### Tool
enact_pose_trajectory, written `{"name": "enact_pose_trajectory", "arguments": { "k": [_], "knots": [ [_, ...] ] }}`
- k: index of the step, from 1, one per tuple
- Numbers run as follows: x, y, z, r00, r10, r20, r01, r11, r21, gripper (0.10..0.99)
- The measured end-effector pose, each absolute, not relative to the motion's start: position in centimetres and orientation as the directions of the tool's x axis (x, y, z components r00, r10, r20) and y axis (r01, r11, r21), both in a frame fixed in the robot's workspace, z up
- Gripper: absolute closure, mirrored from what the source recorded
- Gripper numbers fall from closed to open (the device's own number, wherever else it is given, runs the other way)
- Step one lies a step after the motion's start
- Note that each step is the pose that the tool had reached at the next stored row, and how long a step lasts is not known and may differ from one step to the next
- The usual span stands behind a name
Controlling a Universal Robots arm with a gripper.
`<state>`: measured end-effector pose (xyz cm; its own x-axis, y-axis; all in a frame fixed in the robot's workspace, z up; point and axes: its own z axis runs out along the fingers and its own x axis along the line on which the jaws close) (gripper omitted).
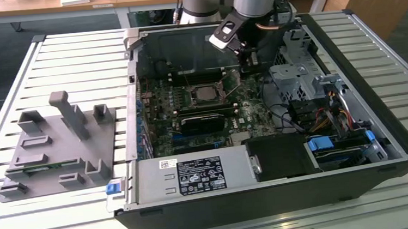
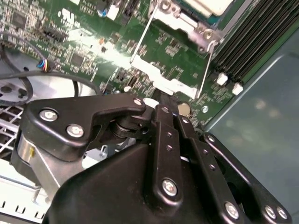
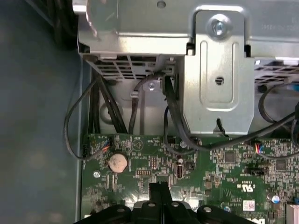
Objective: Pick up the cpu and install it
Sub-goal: 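Close the cpu cover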
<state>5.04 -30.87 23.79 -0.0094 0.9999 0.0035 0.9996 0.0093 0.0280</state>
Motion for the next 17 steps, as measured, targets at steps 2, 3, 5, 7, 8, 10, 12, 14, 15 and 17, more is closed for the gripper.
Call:
{"name": "enact_pose_trajectory", "arguments": {
  "k": [2,3,5,7,8,10,12,14,15,17],
  "knots": [
    [4.6,-30.9,23.8,-0.009,1.000,0.003,1.000,0.009,0.028,0.980],
    [4.4,-30.9,23.8,-0.009,1.000,0.003,1.000,0.009,0.028,0.980],
    [4.0,-30.9,23.9,-0.009,1.000,0.003,1.000,0.009,0.027,0.980],
    [3.7,-30.9,23.9,-0.009,1.000,0.003,1.000,0.009,0.026,0.980],
    [3.6,-30.9,24.0,-0.009,1.000,0.004,1.000,0.009,0.025,0.980],
    [3.4,-30.9,24.1,-0.009,1.000,0.004,1.000,0.009,0.023,0.980],
    [3.2,-30.8,24.2,-0.009,1.000,0.004,1.000,0.009,0.022,0.980],
    [2.8,-30.8,24.2,-0.009,1.000,0.004,1.000,0.009,0.022,0.980],
    [2.5,-30.8,24.2,-0.009,1.000,0.004,1.000,0.009,0.021,0.980],
    [1.8,-30.8,24.2,-0.009,1.000,0.004,1.000,0.009,0.022,0.980]
  ]
}}
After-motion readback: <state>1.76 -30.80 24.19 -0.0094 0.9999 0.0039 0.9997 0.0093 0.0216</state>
